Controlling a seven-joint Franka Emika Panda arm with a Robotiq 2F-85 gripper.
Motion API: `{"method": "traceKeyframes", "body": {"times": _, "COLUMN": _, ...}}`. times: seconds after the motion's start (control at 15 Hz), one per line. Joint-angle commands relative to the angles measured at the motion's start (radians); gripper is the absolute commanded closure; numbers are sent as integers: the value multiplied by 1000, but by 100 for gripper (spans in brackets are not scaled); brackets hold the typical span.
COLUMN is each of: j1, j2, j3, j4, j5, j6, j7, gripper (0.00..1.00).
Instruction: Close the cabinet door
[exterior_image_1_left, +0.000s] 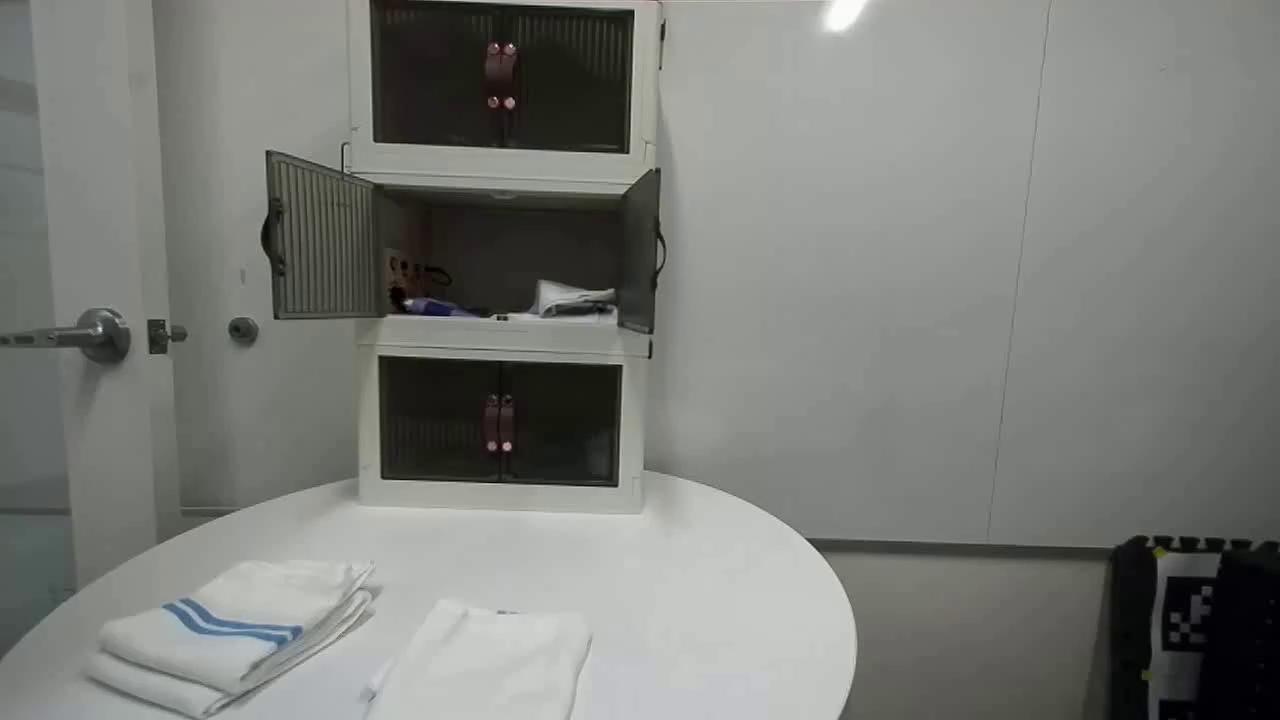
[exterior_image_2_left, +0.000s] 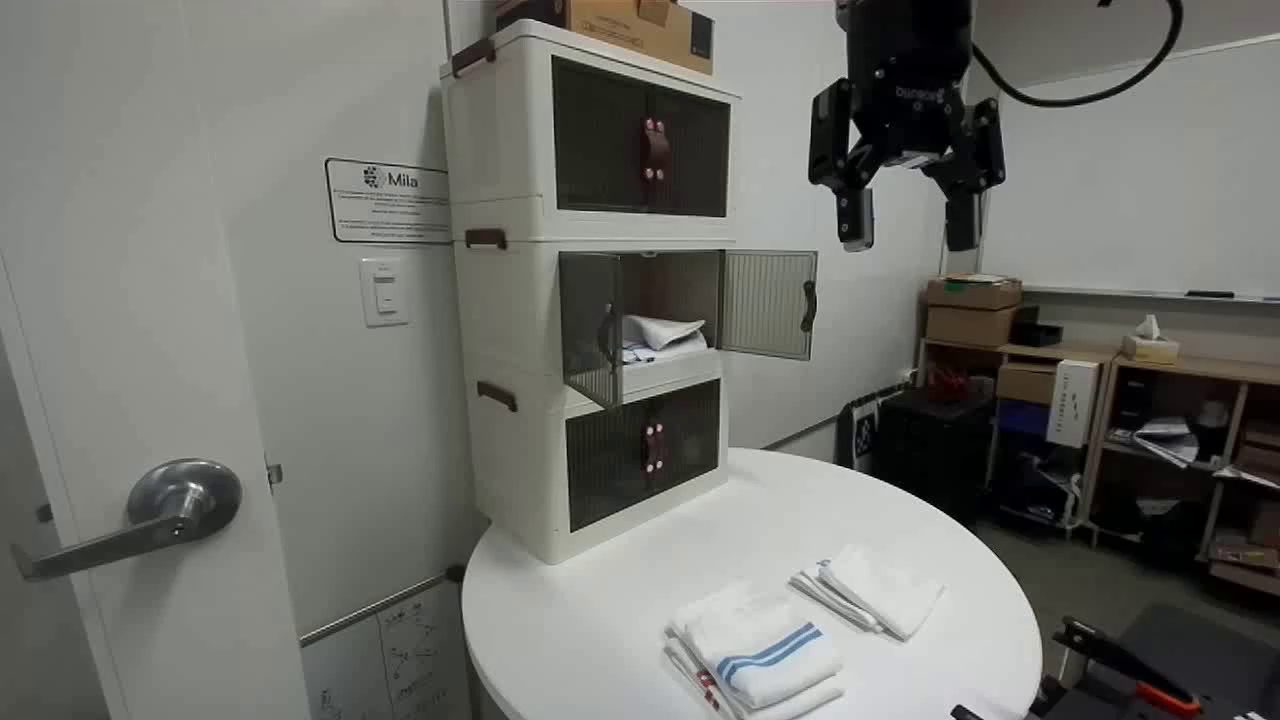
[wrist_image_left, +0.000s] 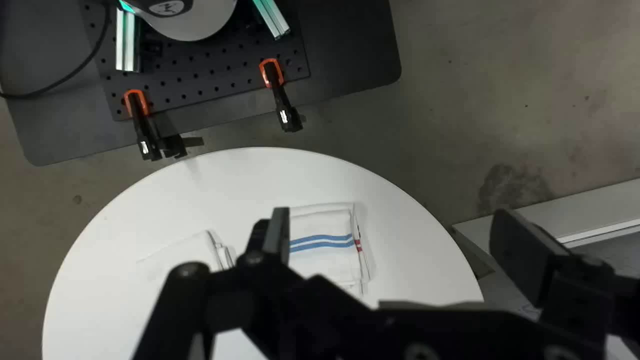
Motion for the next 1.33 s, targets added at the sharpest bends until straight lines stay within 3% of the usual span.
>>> {"method": "traceKeyframes", "body": {"times": 0.0, "j1": -13, "j2": -2, "j3": 9, "j4": 3, "j5": 5, "j6": -3, "j7": -7, "gripper": 0}}
{"method": "traceKeyframes", "body": {"times": 0.27, "j1": -20, "j2": -15, "j3": 5, "j4": 1, "j5": -2, "j6": -4, "j7": 1, "gripper": 0}}
{"method": "traceKeyframes", "body": {"times": 0.6, "j1": -34, "j2": 3, "j3": -77, "j4": 67, "j5": -19, "j6": -153, "j7": -94, "gripper": 0}}
{"method": "traceKeyframes", "body": {"times": 1.0, "j1": -50, "j2": 199, "j3": -166, "j4": 314, "j5": -152, "j6": -503, "j7": -314, "gripper": 0}}
{"method": "traceKeyframes", "body": {"times": 1.27, "j1": -83, "j2": 382, "j3": -169, "j4": 496, "j5": -252, "j6": -600, "j7": -299, "gripper": 0}}
